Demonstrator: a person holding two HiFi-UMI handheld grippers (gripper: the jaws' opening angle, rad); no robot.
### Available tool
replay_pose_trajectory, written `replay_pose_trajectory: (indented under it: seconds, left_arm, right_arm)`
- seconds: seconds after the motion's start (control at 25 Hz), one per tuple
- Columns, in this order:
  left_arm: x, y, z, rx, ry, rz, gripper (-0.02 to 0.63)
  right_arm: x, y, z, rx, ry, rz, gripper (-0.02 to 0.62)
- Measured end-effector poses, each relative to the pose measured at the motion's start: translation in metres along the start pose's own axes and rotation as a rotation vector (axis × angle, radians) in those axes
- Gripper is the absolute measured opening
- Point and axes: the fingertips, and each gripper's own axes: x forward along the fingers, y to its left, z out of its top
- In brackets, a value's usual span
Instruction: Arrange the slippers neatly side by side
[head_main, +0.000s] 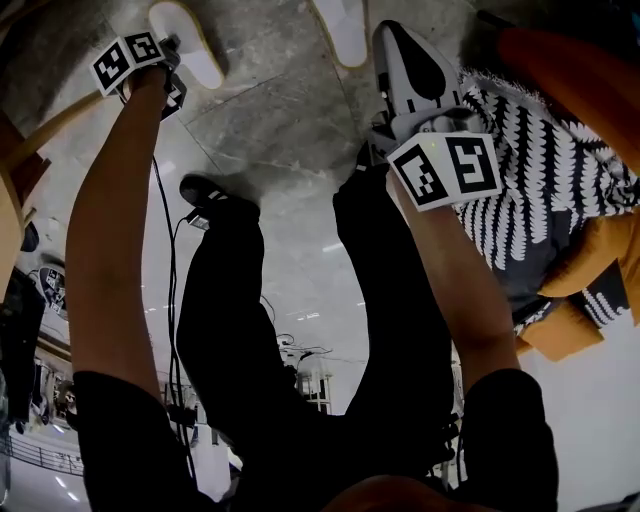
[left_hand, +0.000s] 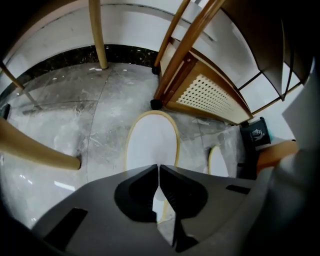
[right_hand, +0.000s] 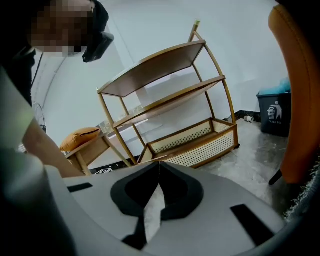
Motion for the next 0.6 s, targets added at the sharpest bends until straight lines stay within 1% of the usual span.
replay_pose_trajectory:
  seconds: [0.08, 0.24, 0.44, 0.6]
  left_arm:
    - [-0.002, -0.019, -0.008, -0.023, -0.001, -0.026, 0.025]
    - [0.005, -0.058, -0.032, -0.095, -0.003, -0.073, 0.023]
    - [0.030, -0.109, -0.057, -0.126, 0.010, -0.111, 0.023]
    - [0.052, -0.146, -0.066, -0.127, 0.013, -0.136, 0.023]
  right_arm:
    - [-0.008, -0.003, 0.007, 0.002, 0.006, 0.002, 0.032]
    - [-0.027, -0.017, 0.019, 0.003, 0.012, -0.008, 0.032]
    - [-0.044, -0.041, 0.027, -0.004, 0.015, -0.013, 0.032]
    - [-0.053, -0.066, 0.026, 0.005, 0.016, -0.031, 0.032]
